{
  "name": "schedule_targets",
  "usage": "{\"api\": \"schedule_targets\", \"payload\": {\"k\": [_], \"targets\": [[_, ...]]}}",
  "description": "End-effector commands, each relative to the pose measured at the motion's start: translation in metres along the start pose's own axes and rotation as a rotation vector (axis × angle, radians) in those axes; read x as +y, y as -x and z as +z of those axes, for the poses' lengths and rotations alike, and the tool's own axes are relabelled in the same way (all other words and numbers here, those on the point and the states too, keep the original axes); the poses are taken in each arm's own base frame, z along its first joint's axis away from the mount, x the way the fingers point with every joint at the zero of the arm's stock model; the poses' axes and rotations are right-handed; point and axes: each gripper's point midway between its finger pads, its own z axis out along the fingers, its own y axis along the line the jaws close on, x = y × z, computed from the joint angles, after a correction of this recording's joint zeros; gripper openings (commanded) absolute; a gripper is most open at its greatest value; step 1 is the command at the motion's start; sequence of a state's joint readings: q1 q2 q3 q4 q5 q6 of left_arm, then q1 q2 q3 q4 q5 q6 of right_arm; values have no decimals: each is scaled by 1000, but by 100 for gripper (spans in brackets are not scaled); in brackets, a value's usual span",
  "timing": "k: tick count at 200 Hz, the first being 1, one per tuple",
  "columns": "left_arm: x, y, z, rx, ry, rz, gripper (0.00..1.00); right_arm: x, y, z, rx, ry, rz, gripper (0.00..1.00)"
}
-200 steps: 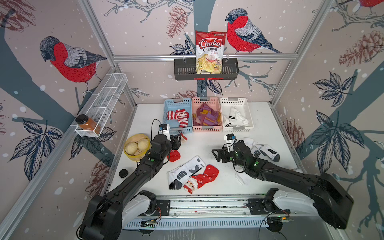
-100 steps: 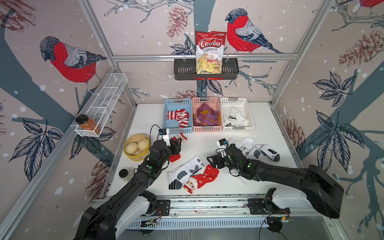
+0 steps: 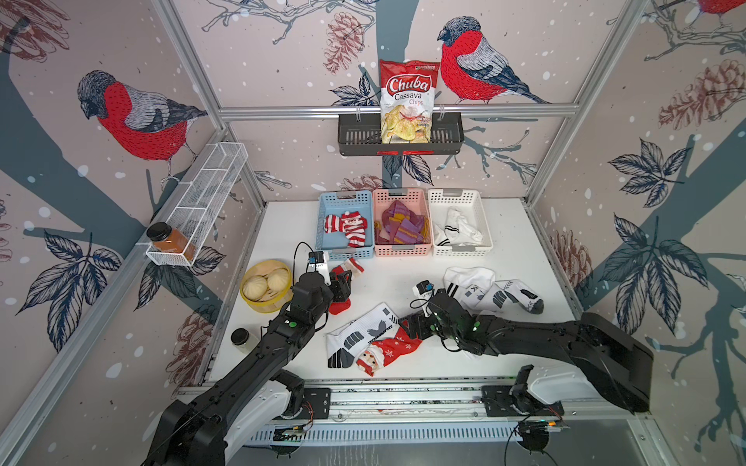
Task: Sort the socks into the basket by color
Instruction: Move the sock to the center of the board.
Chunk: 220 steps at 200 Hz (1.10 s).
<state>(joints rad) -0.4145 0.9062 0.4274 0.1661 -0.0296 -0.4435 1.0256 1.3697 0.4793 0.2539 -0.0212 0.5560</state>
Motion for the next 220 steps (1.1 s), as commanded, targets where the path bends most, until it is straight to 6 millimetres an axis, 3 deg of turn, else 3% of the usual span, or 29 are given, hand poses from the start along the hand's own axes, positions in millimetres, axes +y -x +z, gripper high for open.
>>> {"api": "schedule_targets", "payload": {"k": [1,35,108,150,189,220], "targets": [[2,2,-1,-11,11,15,57,7,-18,-2,43,4,-16,79],[3,-3,2,0,8,9,57,23,-34,-9,64,32,-85,81],[2,-5,2,8,4,9,57,13,-47,4,123,-77,-124,80],[3,-6,2,14,8,9,57,23,-57,12,149,-87,-182,78],[3,-7,2,18,7,11,57,10,-57,14,149,-151,-161,69],[2,-8,3,25,0,12,57,-5,-53,12,145,-187,-123,45]]}}
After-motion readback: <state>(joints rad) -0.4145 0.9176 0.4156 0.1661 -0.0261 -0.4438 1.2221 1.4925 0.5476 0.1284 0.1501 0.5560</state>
